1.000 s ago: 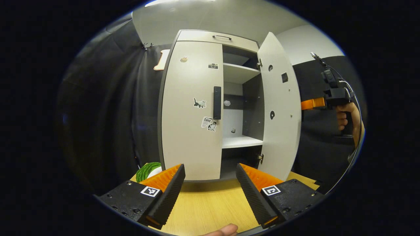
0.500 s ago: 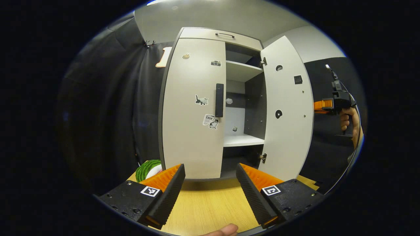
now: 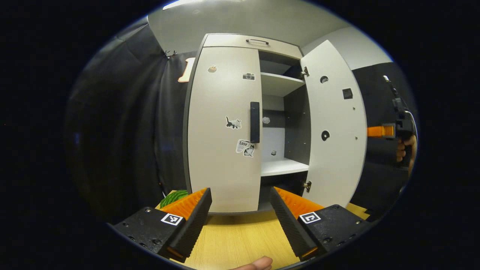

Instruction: Open the right door of the double-door shoe cabinet with the right hand, and open the left door with the left hand.

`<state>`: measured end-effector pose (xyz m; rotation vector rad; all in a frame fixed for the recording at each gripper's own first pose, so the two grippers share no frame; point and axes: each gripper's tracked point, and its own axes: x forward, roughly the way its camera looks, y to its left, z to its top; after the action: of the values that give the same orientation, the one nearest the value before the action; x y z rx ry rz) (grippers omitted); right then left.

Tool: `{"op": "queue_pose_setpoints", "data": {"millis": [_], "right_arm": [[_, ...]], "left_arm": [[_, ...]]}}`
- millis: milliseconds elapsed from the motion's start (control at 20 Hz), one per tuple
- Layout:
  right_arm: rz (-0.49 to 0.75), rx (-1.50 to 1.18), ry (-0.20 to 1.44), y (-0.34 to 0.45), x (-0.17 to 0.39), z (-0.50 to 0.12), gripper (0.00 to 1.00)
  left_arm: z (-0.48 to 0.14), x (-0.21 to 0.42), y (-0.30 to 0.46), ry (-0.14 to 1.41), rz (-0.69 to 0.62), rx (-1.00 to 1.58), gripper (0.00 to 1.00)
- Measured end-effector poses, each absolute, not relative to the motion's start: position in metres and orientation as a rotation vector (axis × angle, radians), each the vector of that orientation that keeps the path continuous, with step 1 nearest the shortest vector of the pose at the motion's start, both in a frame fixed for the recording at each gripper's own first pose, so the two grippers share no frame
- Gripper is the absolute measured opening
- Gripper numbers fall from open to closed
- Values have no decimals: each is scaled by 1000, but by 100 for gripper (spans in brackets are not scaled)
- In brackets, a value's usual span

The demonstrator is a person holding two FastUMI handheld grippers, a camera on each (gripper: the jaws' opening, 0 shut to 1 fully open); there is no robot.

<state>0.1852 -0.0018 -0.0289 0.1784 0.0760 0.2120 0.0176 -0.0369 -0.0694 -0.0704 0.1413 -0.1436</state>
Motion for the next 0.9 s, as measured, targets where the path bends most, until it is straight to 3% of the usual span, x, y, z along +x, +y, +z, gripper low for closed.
{"op": "queue_pose_setpoints", "data": {"millis": [50, 200, 250, 300, 400, 650, 900], "right_arm": [[197, 171, 68, -5, 182, -33, 39], [132, 218, 64, -16, 169, -38, 67], [138, 236, 59, -15, 160, -38, 85], [170, 253, 54, -7, 155, -36, 90], [183, 274, 39, -4, 148, -35, 98], [144, 261, 1, -3, 109, -40, 98], [176, 241, -10, 23, 65, -44, 98]], "left_arm": [[-66, 24, -36, 141, -135, -84, 97], [-53, 40, -31, 123, -113, -82, 96], [-48, 45, -28, 110, -100, -77, 97], [-43, 52, -27, 96, -91, -76, 97], [-35, 65, -25, 83, -75, -68, 98], [-17, 106, -29, 77, -41, -21, 96], [17, 151, -65, -4, -115, -62, 96]]}}
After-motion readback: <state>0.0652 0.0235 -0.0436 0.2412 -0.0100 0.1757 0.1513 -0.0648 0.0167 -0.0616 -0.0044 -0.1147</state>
